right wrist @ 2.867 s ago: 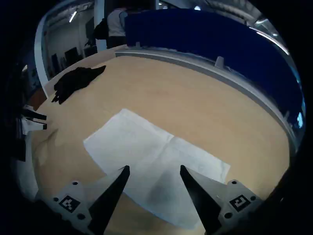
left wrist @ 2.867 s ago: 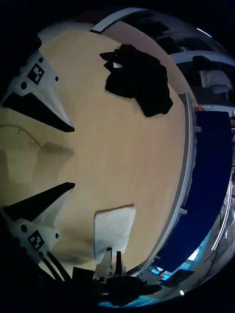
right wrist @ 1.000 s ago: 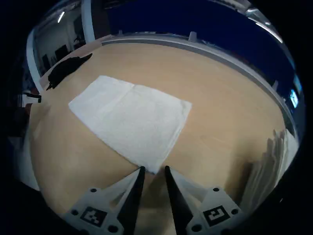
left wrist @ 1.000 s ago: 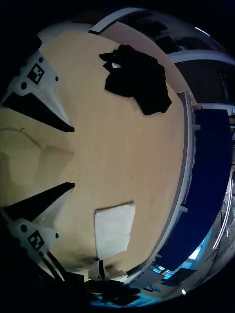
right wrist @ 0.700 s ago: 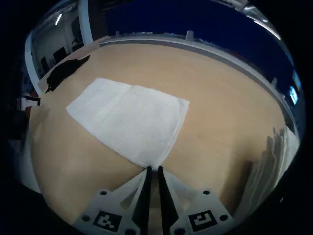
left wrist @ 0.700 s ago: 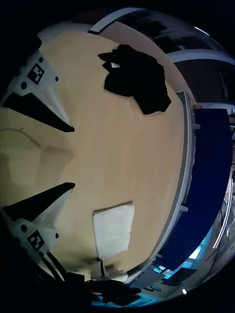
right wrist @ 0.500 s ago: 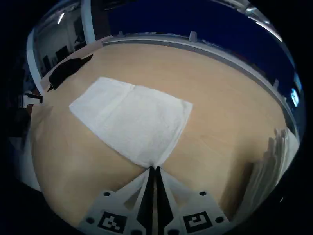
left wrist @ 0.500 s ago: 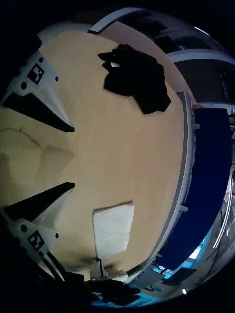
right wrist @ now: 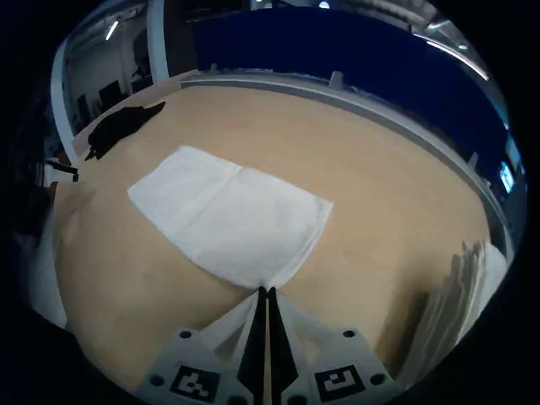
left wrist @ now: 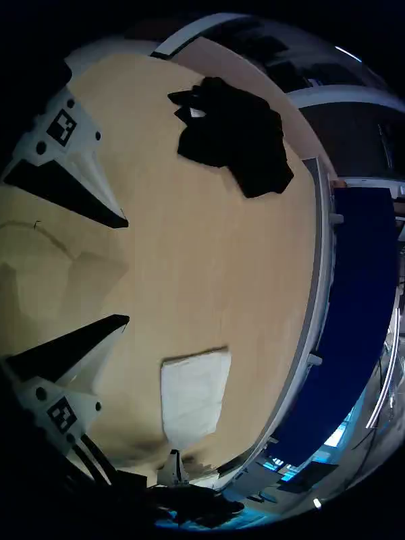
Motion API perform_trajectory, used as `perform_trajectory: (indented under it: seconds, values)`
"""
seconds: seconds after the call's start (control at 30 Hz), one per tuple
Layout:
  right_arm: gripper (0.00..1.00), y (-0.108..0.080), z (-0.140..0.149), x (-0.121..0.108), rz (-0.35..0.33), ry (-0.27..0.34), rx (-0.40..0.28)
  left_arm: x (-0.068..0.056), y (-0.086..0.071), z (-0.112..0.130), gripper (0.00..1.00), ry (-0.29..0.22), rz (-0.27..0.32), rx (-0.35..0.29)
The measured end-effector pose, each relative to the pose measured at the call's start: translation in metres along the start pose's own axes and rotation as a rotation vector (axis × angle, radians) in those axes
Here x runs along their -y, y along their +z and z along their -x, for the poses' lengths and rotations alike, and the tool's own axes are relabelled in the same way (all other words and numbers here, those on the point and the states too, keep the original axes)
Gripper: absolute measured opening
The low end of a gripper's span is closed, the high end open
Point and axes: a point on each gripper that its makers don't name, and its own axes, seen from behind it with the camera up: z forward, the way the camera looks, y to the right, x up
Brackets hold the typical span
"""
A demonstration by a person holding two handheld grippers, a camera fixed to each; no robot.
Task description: Fold towel
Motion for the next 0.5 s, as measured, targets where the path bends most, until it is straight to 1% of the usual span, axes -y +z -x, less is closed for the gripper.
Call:
perform_trajectory:
  seconds: [0.2,0.37,0.5]
  values:
    - [0.02,-0.009,-0.023,0.001,0.005,-0.034,-0.037,0.002,-0.003,-0.001,0.95,-0.003,0.0,-0.007]
    - [0.02,-0.016,-0.051,0.006,0.002,-0.072,-0.074,0.002,-0.006,-0.001,0.96,-0.006,0.001,-0.011]
    - [0.02,-0.017,-0.075,0.013,0.001,-0.109,-0.105,0.001,-0.007,-0.003,0.95,-0.011,0.001,-0.019]
